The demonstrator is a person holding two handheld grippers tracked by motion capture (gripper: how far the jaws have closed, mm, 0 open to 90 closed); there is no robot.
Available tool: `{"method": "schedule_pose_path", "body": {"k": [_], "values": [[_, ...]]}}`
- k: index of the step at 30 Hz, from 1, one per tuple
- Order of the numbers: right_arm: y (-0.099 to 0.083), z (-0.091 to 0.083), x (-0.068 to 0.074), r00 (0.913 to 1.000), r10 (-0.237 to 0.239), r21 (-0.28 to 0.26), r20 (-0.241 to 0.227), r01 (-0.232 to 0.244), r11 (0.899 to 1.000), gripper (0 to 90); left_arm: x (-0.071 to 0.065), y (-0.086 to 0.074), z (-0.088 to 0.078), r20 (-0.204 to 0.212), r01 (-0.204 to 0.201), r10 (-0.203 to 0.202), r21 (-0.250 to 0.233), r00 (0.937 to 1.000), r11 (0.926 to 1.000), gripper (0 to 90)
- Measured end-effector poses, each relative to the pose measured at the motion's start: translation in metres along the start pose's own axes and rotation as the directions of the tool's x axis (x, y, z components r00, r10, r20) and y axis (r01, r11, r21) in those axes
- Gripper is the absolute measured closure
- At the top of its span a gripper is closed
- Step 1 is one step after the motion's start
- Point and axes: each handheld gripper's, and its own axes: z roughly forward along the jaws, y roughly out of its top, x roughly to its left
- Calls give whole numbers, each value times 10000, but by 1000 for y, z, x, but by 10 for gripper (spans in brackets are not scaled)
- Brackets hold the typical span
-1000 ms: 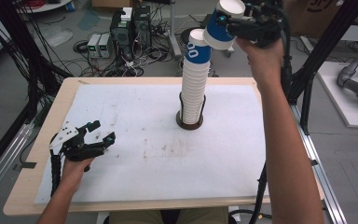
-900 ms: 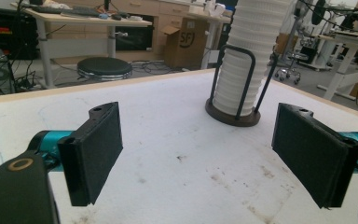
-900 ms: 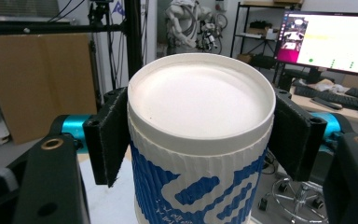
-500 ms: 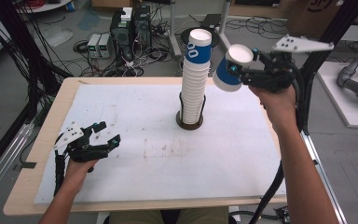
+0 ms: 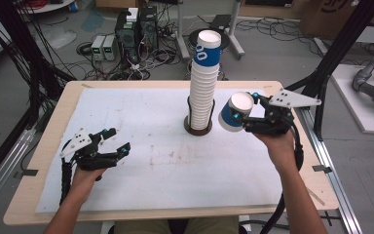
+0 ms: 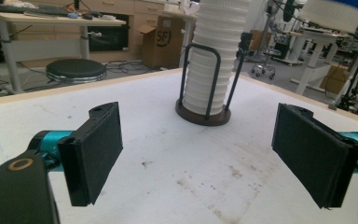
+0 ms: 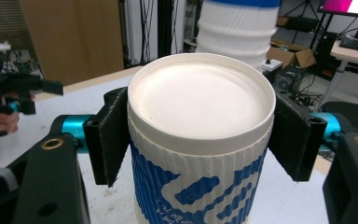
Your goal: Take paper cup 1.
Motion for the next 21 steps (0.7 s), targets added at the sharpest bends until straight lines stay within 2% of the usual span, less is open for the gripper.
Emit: {"method": "schedule_pose_path", "body": {"k": [7,15,18,21], "values": [[-31,11,15,9999,11,138,-149,-9,9999,289,-3,0,1,188,-352,352,24,9992,9994,161],[-44,20,18,9997,37,292,-259,-29,9996,289,-1,-2,3,242,-373,371,82,9990,9993,161],[-52,21,21,9997,96,291,-246,-89,9995,289,-3,-1,3,324,-293,295,-59,9990,9996,161],[-56,24,22,9997,-54,606,-252,70,9981,288,-5,-1,2,393,-316,319,-92,9987,9995,161]]}}
